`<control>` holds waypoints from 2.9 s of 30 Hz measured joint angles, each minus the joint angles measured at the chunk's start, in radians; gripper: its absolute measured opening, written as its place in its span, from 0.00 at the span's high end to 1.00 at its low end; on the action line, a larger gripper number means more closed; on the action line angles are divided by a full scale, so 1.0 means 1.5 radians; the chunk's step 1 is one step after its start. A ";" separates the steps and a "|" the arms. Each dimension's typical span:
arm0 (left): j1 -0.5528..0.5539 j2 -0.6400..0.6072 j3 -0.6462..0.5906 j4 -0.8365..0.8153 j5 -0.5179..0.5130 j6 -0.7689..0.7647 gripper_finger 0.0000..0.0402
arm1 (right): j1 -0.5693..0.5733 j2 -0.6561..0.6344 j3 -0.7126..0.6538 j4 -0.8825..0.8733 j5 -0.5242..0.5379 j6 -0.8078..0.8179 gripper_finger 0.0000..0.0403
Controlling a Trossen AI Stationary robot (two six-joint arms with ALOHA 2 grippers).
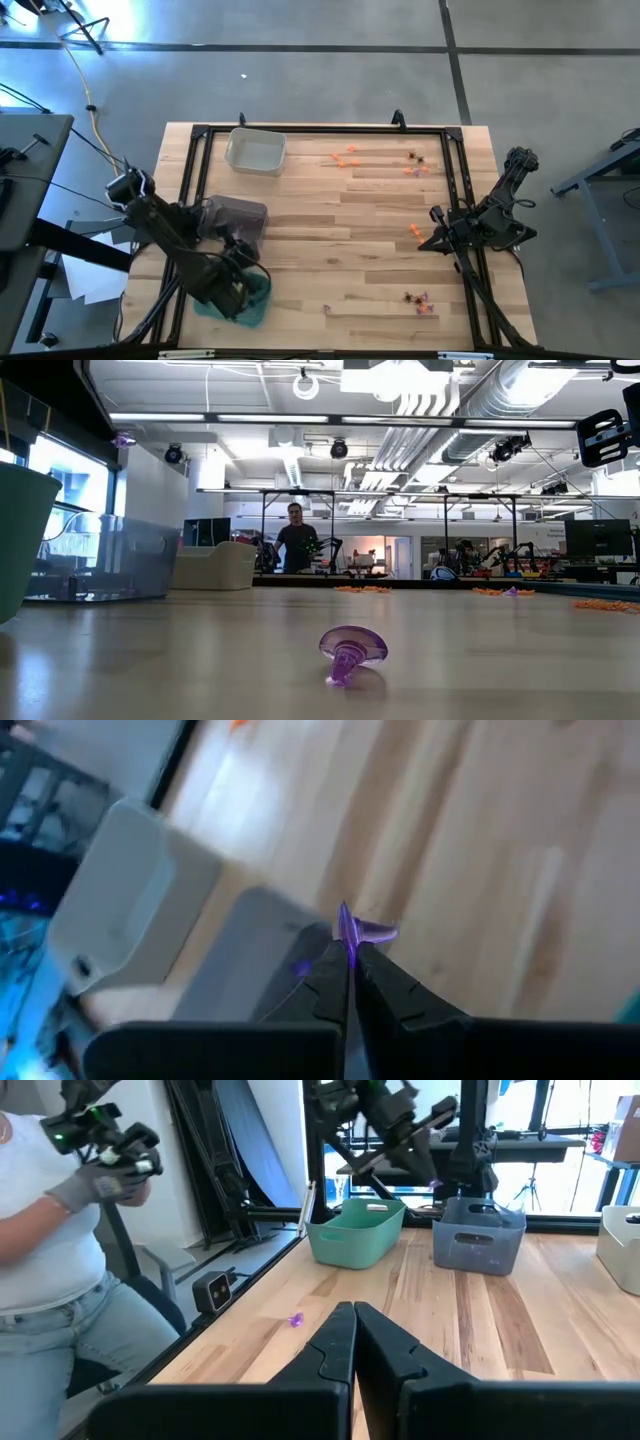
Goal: Sort Halloween decoration
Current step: Put the bottom center violet witch hat into the black bin
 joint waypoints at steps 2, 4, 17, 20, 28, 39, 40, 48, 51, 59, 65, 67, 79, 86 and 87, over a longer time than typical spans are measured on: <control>0.002 -0.023 -0.037 0.002 0.010 -0.019 1.00 | 0.000 0.000 0.000 0.000 0.000 0.000 1.00; 0.010 -0.050 -0.082 0.016 0.036 -0.037 1.00 | 0.000 0.000 0.000 0.000 0.000 0.000 1.00; 0.075 -0.245 -0.307 0.215 0.107 -0.075 0.88 | 0.000 0.000 0.000 0.000 0.000 0.000 1.00; 0.083 -0.258 -0.309 0.223 0.106 -0.055 0.83 | 0.000 0.000 0.000 0.000 0.000 0.000 1.00; 0.078 -0.257 -0.276 0.296 0.103 0.011 0.78 | 0.000 0.000 0.000 0.000 0.000 0.000 1.00; 0.078 -0.167 -0.222 0.722 0.104 0.308 0.76 | 0.000 0.000 0.000 0.000 0.000 0.000 1.00; 0.081 -0.143 -0.222 0.761 0.117 0.330 0.75 | 0.000 0.000 0.000 0.000 0.000 0.000 1.00; 0.104 0.076 -0.222 1.017 0.224 0.373 0.70 | 0.000 0.000 0.000 0.000 0.000 0.000 1.00; 0.104 0.135 -0.218 1.096 0.229 0.369 0.67 | 0.000 0.000 0.000 0.000 0.000 0.000 1.00; 0.110 0.238 -0.149 1.118 0.270 0.404 0.54 | 0.000 0.000 0.000 0.000 0.000 0.000 1.00; 0.114 0.287 -0.101 1.119 0.292 0.456 0.53 | 0.000 0.000 0.000 0.000 0.000 0.000 1.00; 0.117 0.297 -0.092 1.117 0.297 0.470 0.53 | 0.000 0.001 0.000 0.000 0.000 0.000 1.00; 0.146 0.335 -0.069 1.129 0.336 0.496 0.53 | 0.000 0.001 0.000 0.000 0.000 0.000 1.00; 0.153 0.336 -0.069 1.128 0.341 0.513 0.54 | 0.000 0.000 0.000 0.000 0.000 0.000 1.00; 0.154 0.336 -0.071 1.128 0.341 0.513 0.55 | 0.000 0.000 0.000 0.000 0.000 0.000 1.00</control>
